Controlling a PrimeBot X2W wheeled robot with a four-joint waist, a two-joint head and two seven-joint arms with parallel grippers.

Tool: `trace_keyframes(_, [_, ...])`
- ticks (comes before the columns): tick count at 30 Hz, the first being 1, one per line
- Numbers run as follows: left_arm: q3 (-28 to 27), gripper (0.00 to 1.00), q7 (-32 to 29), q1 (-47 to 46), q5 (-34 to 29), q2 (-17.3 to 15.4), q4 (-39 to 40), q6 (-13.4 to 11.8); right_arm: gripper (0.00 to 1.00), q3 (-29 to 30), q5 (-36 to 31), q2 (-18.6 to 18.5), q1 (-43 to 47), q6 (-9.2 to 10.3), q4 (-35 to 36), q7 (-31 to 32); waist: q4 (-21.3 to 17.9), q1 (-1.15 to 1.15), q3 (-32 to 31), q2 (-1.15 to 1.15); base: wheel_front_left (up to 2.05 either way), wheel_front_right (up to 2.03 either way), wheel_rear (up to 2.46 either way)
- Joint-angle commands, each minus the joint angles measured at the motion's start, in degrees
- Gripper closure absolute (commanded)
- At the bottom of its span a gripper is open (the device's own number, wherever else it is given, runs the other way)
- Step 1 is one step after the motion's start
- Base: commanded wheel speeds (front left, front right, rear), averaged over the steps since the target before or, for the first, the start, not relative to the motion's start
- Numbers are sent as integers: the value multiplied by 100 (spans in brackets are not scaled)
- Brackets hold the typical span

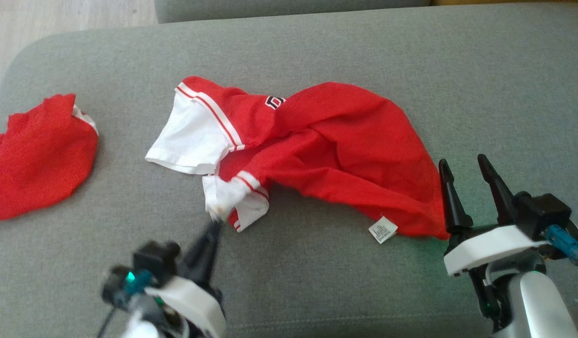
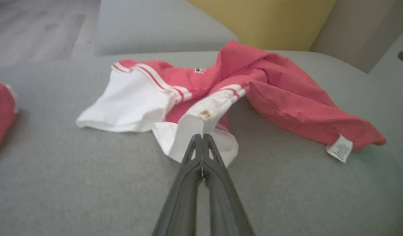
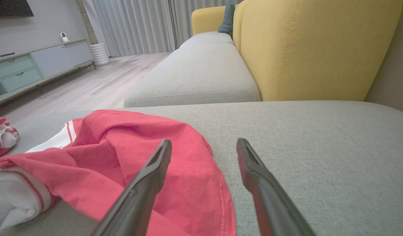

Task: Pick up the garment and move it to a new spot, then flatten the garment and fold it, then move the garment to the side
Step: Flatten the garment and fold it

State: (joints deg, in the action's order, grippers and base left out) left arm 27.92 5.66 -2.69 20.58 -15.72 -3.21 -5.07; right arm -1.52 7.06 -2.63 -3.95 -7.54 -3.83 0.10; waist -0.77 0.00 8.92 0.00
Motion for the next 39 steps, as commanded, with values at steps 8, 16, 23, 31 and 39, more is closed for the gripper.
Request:
trace_keyframes(8, [594,100,-89,125,328,491,-35,460,0,-108,-22,-25,-37,5,255,84,49,0,-50,0,0,0,0])
trace_keyframes(16, [576,0,399,6,338,663,-399,485,0,-123,-42,-25,-19,5,285,116,4,0,-103,0,0,0,0])
trace_keyframes(23, [-227,0,850,-22,222,412,-10,-34,0,-79,-100,-25,85,5,362,158,-49,0,-300,0,0,0,0])
trace_keyframes(31, [-1060,0,911,42,276,28,87,-381,0,-93,-130,-25,279,5,490,226,-87,0,-466,0,0,0,0])
trace_keyframes(39, [-1429,0,925,313,317,-142,125,-517,0,-184,-92,-25,571,5,679,350,-125,0,-592,0,0,0,0])
